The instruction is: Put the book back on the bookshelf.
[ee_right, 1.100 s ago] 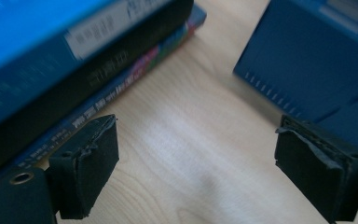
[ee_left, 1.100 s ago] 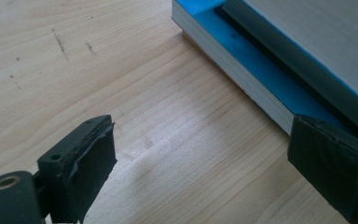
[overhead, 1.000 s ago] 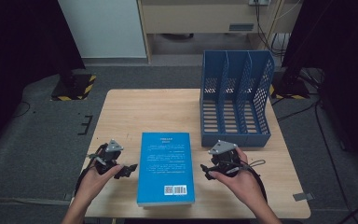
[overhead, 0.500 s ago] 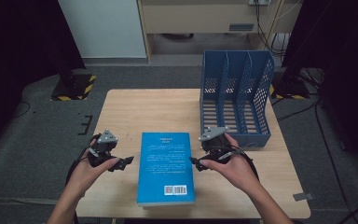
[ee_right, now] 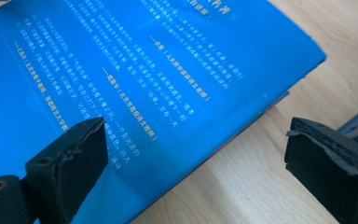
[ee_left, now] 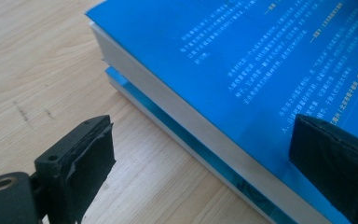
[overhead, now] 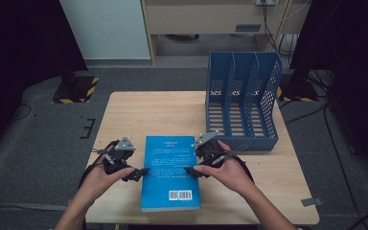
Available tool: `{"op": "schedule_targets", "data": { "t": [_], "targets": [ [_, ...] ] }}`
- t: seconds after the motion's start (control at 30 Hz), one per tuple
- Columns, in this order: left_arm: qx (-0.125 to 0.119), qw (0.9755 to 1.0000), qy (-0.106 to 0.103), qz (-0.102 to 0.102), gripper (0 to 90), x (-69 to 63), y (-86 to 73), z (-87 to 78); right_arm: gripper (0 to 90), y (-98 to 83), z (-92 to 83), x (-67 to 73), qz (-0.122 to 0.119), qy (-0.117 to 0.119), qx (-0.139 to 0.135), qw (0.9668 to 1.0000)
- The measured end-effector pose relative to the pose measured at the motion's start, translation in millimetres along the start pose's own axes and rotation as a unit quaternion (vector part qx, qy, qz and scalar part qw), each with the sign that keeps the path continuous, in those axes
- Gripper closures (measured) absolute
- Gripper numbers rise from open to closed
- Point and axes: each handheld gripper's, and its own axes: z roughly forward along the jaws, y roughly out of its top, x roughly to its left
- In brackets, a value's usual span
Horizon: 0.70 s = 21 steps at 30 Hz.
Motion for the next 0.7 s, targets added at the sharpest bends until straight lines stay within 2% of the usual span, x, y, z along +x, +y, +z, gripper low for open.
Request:
{"op": "schedule_targets", "data": {
  "t": [0.13, 0.43, 0.57, 0.67, 0.7],
  "targets": [
    [0.003, 1.0000, -0.005, 0.006, 5.2, -4.2, 1.4, 7.2, 5.8, 0.2, 2.9, 1.3, 0.001, 0.002, 0.003, 1.0000],
    [0.007, 0.9996, -0.025, -0.010, 4.4, -5.6, 1.8, 13.7, 2.0, 0.3, 8.8, -3.2, 0.011, 0.016, 0.005, 0.9998],
    [0.021, 0.9982, -0.054, -0.015, 4.4, -8.4, 3.4, 18.0, 0.7, 2.0, 13.0, -3.6, 0.017, 0.025, 0.006, 0.9995],
    [0.026, 0.9978, -0.059, -0.013, 4.4, -9.8, 4.6, 18.9, 0.7, 2.8, 14.2, -4.1, 0.020, 0.029, 0.008, 0.9993],
    [0.030, 0.9967, -0.072, -0.020, 4.4, -9.4, 5.1, 21.2, 0.7, 2.9, 16.0, -4.2, 0.028, 0.036, 0.007, 0.9989]
  ]
}}
